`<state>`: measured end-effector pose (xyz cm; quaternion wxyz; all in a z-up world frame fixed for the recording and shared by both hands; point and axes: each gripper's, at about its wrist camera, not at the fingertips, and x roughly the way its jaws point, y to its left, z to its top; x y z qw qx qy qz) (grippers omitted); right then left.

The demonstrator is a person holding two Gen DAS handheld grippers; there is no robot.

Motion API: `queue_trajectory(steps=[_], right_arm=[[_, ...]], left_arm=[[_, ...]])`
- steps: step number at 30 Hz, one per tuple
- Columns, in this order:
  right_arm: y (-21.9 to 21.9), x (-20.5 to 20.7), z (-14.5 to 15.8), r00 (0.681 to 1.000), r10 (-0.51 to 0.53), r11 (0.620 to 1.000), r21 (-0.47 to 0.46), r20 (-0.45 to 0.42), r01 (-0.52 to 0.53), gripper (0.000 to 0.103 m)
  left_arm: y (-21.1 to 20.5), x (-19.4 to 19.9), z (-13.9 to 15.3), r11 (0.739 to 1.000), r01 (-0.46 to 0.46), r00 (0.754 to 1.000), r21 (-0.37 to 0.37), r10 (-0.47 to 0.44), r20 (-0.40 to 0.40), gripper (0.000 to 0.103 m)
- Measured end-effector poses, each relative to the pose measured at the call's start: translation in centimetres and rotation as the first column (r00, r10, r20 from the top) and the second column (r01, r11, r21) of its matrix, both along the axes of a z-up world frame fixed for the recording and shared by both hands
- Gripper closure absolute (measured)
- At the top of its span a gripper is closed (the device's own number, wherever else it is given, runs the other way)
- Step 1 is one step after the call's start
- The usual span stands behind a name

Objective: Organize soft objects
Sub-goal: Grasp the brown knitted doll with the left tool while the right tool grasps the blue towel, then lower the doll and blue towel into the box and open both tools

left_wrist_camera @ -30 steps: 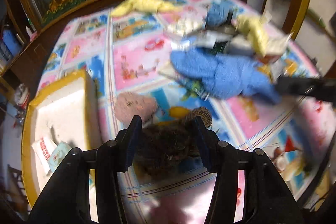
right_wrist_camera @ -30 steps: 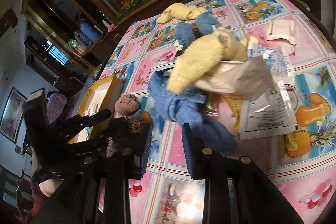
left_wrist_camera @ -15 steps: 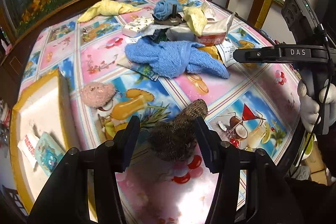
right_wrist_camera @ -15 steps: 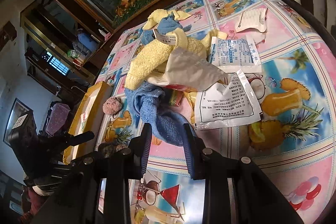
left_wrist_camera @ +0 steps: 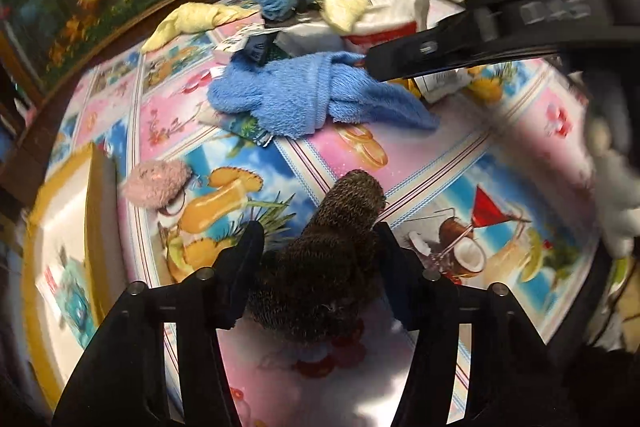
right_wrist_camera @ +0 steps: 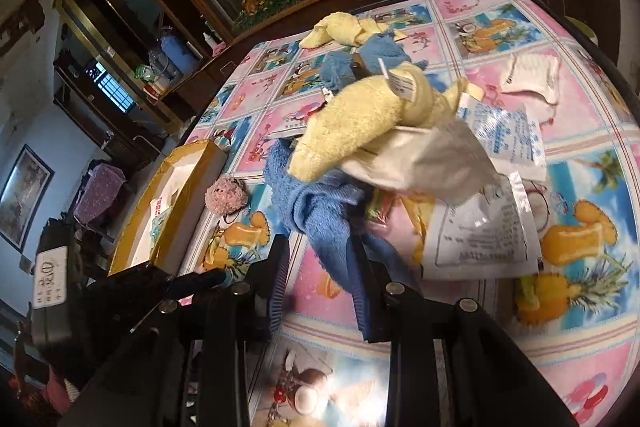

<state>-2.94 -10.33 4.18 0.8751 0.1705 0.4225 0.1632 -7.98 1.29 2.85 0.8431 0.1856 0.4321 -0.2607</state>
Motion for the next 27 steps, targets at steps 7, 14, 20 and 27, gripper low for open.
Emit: queue_trajectory(steps=[7,14,20,27], right_arm=[[5.2,4.2,-1.2,0.999,0.029,0.973,-0.229,0.024,-0.023,0.054],[6.3,3.5,-1.5,0.997,0.071,0.985,-0.156,-0.018,-0.073,0.071],[6.9,1.1,1.1,0.994,0.114,0.991,-0.077,-0.001,-0.113,0.072],[8.9,0.5,4.9,0.983,0.181,0.978,0.099,0.039,-0.184,0.071]], left_arm=[[3.8,-1.0,1.3,0.985,-0.067,0.996,-0.156,0.056,-0.072,0.065],[8.1,-1.2,3.1,0.928,-0.16,0.984,-0.337,0.124,-0.126,0.065],[14.0,-0.2,5.8,0.86,-0.267,0.963,-0.436,0.225,-0.145,0.065],[21.3,2.9,6.4,0.79,-0.428,0.903,-0.439,0.394,-0.171,0.065]])
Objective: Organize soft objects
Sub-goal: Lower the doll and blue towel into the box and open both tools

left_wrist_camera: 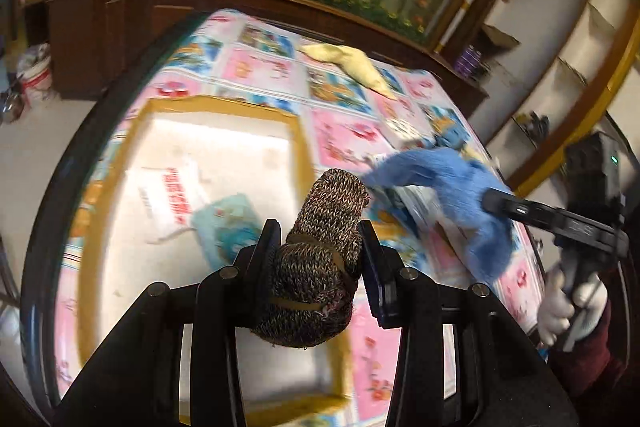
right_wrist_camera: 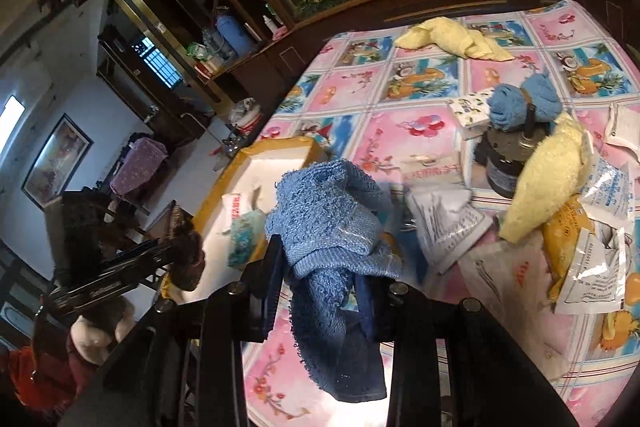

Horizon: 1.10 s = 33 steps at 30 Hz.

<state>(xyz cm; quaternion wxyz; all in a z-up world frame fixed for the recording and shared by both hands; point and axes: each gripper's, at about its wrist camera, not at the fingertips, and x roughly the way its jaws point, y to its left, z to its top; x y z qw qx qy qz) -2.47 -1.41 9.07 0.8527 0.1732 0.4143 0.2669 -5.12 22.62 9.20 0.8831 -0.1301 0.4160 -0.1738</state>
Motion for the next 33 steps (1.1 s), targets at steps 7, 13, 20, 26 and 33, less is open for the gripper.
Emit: queue_trajectory(steps=[7,13,20,26,33], right_arm=[[5.1,3.2,2.2,0.998,0.063,0.997,0.048,0.012,-0.064,0.071],[9.8,7.3,1.5,0.995,0.093,0.994,0.064,-0.027,-0.091,0.071],[13.8,10.5,-1.9,0.988,0.108,0.994,-0.003,-0.111,-0.109,0.071],[15.8,11.4,-4.5,0.984,0.11,0.991,-0.062,-0.141,-0.119,0.064],[13.9,10.3,-2.9,0.989,0.11,0.993,-0.041,-0.101,-0.114,0.062]], left_arm=[[4.8,3.6,-0.9,0.992,-0.124,0.992,-0.004,0.124,-0.032,0.065],[7.5,6.9,-2.7,0.979,-0.203,0.977,0.012,0.203,-0.069,0.064],[9.7,8.5,-4.9,0.962,-0.261,0.956,-0.085,0.245,-0.159,0.059],[10.7,7.6,-4.1,0.951,-0.275,0.956,-0.143,0.254,-0.145,0.047],[11.4,6.2,-2.5,0.938,-0.309,0.947,-0.158,0.29,-0.136,0.047]])
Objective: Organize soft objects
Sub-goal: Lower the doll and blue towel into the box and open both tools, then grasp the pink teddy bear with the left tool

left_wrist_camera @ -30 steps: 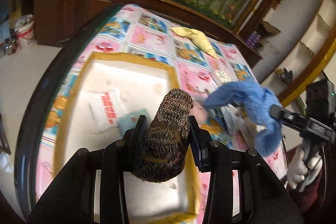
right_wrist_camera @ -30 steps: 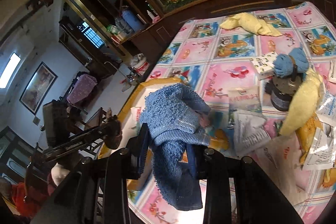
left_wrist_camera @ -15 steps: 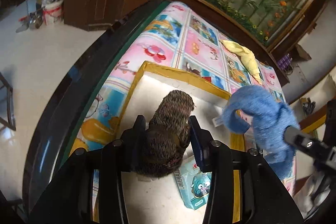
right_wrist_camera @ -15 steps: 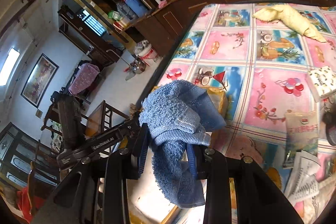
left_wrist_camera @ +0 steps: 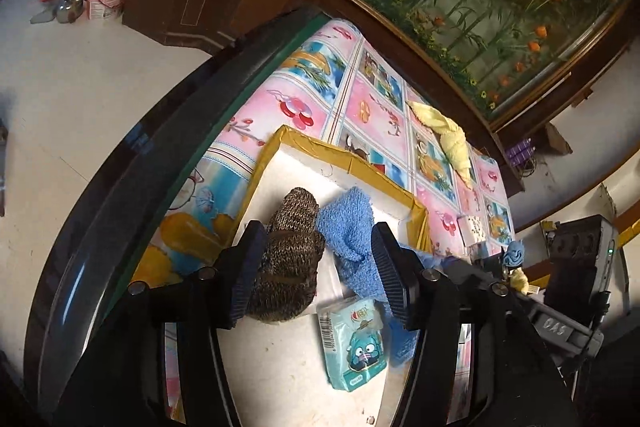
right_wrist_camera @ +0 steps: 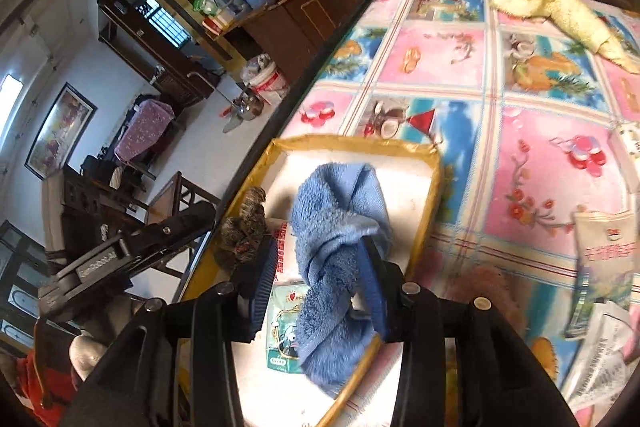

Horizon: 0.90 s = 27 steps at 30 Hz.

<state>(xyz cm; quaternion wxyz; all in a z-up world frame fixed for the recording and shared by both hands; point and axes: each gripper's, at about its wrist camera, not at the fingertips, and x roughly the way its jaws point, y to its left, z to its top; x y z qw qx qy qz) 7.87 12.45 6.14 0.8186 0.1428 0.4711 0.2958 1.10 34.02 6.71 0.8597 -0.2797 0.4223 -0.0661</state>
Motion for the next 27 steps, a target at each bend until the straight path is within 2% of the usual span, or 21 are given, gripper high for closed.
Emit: queue_trajectory(steps=[3,5,8,12,17,19,20,23,24,26,27], right_arm=[[-3.3,-1.1,1.7,0.998,-0.033,0.999,0.012,0.049,0.033,0.058],[-6.9,-2.2,2.6,0.993,-0.092,0.996,0.006,0.08,0.091,0.047],[-11.8,-3.9,2.9,0.978,-0.186,0.982,0.006,0.099,0.186,0.045],[-17.4,-6.8,1.3,0.958,-0.276,0.961,0.002,0.077,0.277,0.045],[-21.3,-9.0,-0.9,0.947,-0.319,0.948,0.01,0.022,0.319,0.045],[-22.0,-9.5,-1.4,0.946,-0.323,0.946,0.016,0.007,0.323,0.045],[-22.2,-9.8,-1.7,0.947,-0.322,0.947,0.02,0.002,0.322,0.045],[-22.7,-10.7,-1.7,0.951,-0.31,0.95,0.029,0.001,0.31,0.045],[-22.5,-10.7,-1.8,0.952,-0.305,0.952,0.03,0.004,0.305,0.045],[-22.0,-10.6,-2.0,0.957,-0.289,0.957,0.031,0.012,0.288,0.045],[-21.8,-10.6,-1.9,0.96,-0.279,0.96,0.029,0.017,0.278,0.045]], left_arm=[[-0.8,-1.2,1.5,1.0,0.002,1.0,0.008,-0.002,0.027,0.047],[-2.0,-2.0,2.6,0.999,0.019,0.999,0.031,-0.02,0.047,0.047],[-5.0,-2.5,3.5,0.996,0.066,0.995,0.067,-0.07,0.066,0.038],[-11.5,-2.1,3.4,0.972,0.199,0.976,0.128,-0.208,0.061,0.038],[-20.6,-0.3,1.3,0.907,0.353,0.934,0.231,-0.358,-0.02,0.038],[-23.5,0.8,0.1,0.867,0.363,0.93,0.34,-0.362,-0.068,0.038],[-24.7,1.5,-0.6,0.844,0.349,0.935,0.407,-0.343,-0.089,0.038],[-26.9,3.3,-2.9,0.774,0.324,0.945,0.544,-0.294,-0.143,0.038],[-27.5,3.8,-3.7,0.752,0.336,0.941,0.566,-0.291,-0.172,0.038],[-28.0,4.4,-5.8,0.732,0.397,0.918,0.554,-0.311,-0.247,0.038],[-28.3,4.2,-6.1,0.716,0.408,0.913,0.566,-0.322,-0.251,0.038]])
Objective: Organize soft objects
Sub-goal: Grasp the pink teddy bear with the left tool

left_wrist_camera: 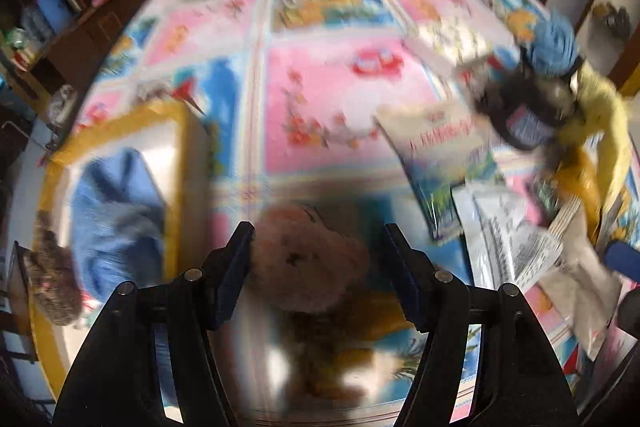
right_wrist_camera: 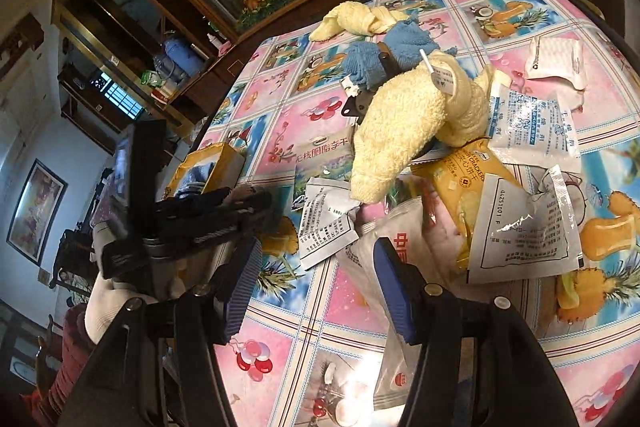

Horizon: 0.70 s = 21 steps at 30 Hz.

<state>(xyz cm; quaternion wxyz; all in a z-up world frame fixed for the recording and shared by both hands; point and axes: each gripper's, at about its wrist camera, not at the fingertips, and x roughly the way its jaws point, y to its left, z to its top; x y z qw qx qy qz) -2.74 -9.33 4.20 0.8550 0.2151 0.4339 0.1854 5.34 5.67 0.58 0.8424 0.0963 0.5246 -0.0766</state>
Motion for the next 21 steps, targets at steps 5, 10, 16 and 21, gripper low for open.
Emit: queue_trajectory(steps=[5,10,16,21], right_arm=[[1.1,0.5,0.1,0.999,0.04,0.999,-0.031,0.015,-0.04,0.045],[2.8,2.4,0.0,0.997,0.074,0.992,-0.105,0.013,-0.072,0.045],[5.9,5.6,-2.5,0.994,0.075,0.96,-0.265,-0.08,-0.094,0.045],[6.9,5.8,-3.5,0.993,0.072,0.923,-0.371,-0.097,-0.103,0.051]], left_arm=[[-0.4,-2.1,0.1,0.99,0.096,0.991,-0.101,-0.105,-0.085,0.059],[0.6,-4.6,0.7,0.981,0.138,0.987,-0.138,-0.148,-0.059,0.059],[0.1,-4.0,-0.2,0.99,0.114,0.993,-0.078,-0.116,-0.016,0.051],[-0.8,-4.2,-0.5,0.983,0.159,0.987,-0.087,-0.158,0.015,0.043]])
